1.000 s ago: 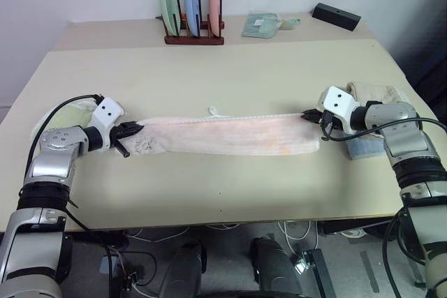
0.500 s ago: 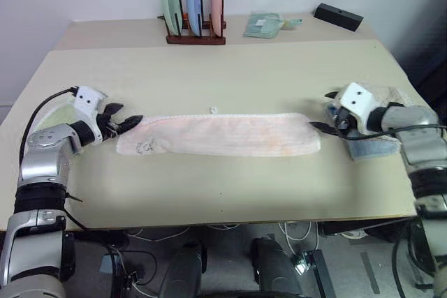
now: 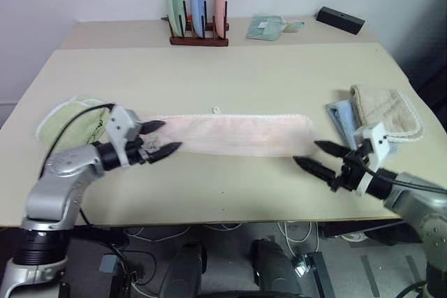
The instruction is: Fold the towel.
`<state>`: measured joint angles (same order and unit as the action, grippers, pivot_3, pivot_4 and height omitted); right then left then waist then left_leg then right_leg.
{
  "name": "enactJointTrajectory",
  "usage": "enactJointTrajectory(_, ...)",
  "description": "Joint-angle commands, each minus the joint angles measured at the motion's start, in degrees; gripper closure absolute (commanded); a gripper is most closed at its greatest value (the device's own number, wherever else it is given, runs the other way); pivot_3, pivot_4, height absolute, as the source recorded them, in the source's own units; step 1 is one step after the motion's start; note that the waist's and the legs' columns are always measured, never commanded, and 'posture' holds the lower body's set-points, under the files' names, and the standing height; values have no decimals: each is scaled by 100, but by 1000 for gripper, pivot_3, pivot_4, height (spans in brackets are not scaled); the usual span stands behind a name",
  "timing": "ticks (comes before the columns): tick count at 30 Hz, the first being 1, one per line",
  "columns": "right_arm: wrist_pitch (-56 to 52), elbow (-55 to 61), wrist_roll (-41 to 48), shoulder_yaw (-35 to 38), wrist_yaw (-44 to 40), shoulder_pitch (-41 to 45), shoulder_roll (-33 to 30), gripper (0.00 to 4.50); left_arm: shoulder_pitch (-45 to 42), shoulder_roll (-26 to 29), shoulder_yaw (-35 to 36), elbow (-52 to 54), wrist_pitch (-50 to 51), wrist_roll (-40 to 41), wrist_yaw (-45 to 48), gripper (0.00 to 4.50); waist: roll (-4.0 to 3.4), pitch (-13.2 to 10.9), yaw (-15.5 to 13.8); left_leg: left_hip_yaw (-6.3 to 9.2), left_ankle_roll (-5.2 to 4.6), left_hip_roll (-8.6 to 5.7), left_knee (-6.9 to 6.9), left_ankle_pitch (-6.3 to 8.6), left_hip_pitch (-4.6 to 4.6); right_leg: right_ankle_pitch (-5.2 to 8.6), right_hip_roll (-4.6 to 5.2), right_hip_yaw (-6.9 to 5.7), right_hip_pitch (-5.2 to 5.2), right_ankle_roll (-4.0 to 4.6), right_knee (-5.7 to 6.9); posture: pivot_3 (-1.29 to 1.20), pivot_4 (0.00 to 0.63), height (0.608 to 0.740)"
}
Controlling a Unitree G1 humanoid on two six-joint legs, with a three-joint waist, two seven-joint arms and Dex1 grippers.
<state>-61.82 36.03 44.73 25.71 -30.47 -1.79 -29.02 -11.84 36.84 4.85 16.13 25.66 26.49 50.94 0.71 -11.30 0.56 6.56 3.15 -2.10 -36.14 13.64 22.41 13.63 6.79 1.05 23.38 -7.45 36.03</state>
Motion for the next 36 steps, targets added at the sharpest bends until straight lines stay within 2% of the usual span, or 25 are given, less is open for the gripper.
enactJointTrajectory(1, -618, 233, 430, 274, 1351, 34, 847, 38, 0, -147, -382, 528, -129, 33, 65, 684, 2, 3, 22, -1, 0, 0, 2, 0, 0, 0, 0, 1, 2, 0, 1, 0, 150, 740)
enactJointTrajectory(3, -940, 52, 583, 485, 2224, 271, 1550, 38, 35, -216, -569, 630, -118, 38, 112, 684, -2, 5, 48, -1, 0, 3, 7, 0, -3, 0, -4, 2, 6, 0, 4, 0, 150, 740)
enactJointTrajectory(5, -1158, -123, 687, 712, 2799, 521, 1973, 38, 68, -220, -623, 665, -133, 49, 153, 684, -4, 5, 61, -3, 0, 4, 9, 0, -3, 0, -6, 5, 11, 0, 6, 0, 150, 740)
enactJointTrajectory(11, -1049, -906, 762, 1188, 3942, 1274, 2708, 38, 153, -283, -751, 885, -132, 82, 184, 684, -3, 8, 37, -3, -1, 3, 8, 1, -1, 0, -6, 3, 9, 0, 0, 0, 150, 740)
enactJointTrajectory(16, -663, -1596, 743, 1392, 4434, 1850, 2754, 38, 174, -416, -828, 975, -101, 62, 44, 684, -3, 10, 42, -3, -1, 3, 5, 0, -3, 0, -6, 3, 5, 2, 1, 0, 150, 740)
enactJointTrajectory(17, -588, -1685, 726, 1388, 4494, 1903, 2732, 579, 186, -424, -836, 987, -106, 52, 29, 684, -4, 10, 41, -2, -2, 3, 5, 0, -3, 0, -6, 2, 5, 1, 1, 0, 150, 740)
enactJointTrajectory(19, -495, -1784, 778, 1371, 4567, 1955, 2700, 1373, 218, -437, -833, 998, -111, 28, -28, 684, -4, 11, 42, -2, -2, 2, 7, 0, -3, 0, -6, 2, 5, 0, 1, 0, 150, 740)
enactJointTrajectory(24, -235, -1609, 749, 1208, 4619, 1798, 2554, 4034, 338, -422, -857, 1010, -181, -28, -74, 684, -8, 10, 51, -2, -3, 2, 10, 1, -2, 1, -6, 2, 7, -1, 0, 0, 150, 740)
enactJointTrajectory(25, -193, -1584, 757, 1183, 4623, 1773, 2524, 4438, 352, -416, -868, 1009, -197, -45, -72, 684, -7, 10, 53, -2, -3, 2, 10, 1, -1, 1, -6, 2, 8, -1, 0, 0, 150, 740)
enactJointTrajectory(28, -113, -1365, 739, 1136, 4522, 1715, 2112, 4438, 354, -449, -890, 969, -233, -71, -94, 684, -13, 8, 43, -2, -4, 2, 9, 1, -1, 1, -6, 2, 8, -1, 0, 0, 150, 740)
enactJointTrajectory(32, -107, -1070, 685, 1115, 4144, 1595, 1075, 4438, 280, -477, -906, 788, -327, -131, -67, 684, -21, 3, 29, -4, -4, -2, 7, 2, 6, 3, -2, 3, 8, 0, -7, 0, 150, 740)
enactJointTrajectory(34, -87, -1062, 748, 1096, 4073, 1562, 887, 4438, 267, -478, -909, 745, -358, -143, -52, 684, -19, 5, 42, -3, -6, 0, 10, 3, 3, 3, -3, 0, 7, 0, -7, 0, 150, 740)
enactJointTrajectory(36, -107, -893, 608, 765, 3733, 1546, 400, 4438, 202, -490, -943, 625, -436, -194, -19, 684, -22, 4, 60, -3, -10, 5, 11, 5, 0, 3, -8, 0, 7, 1, -6, 0, 150, 740)
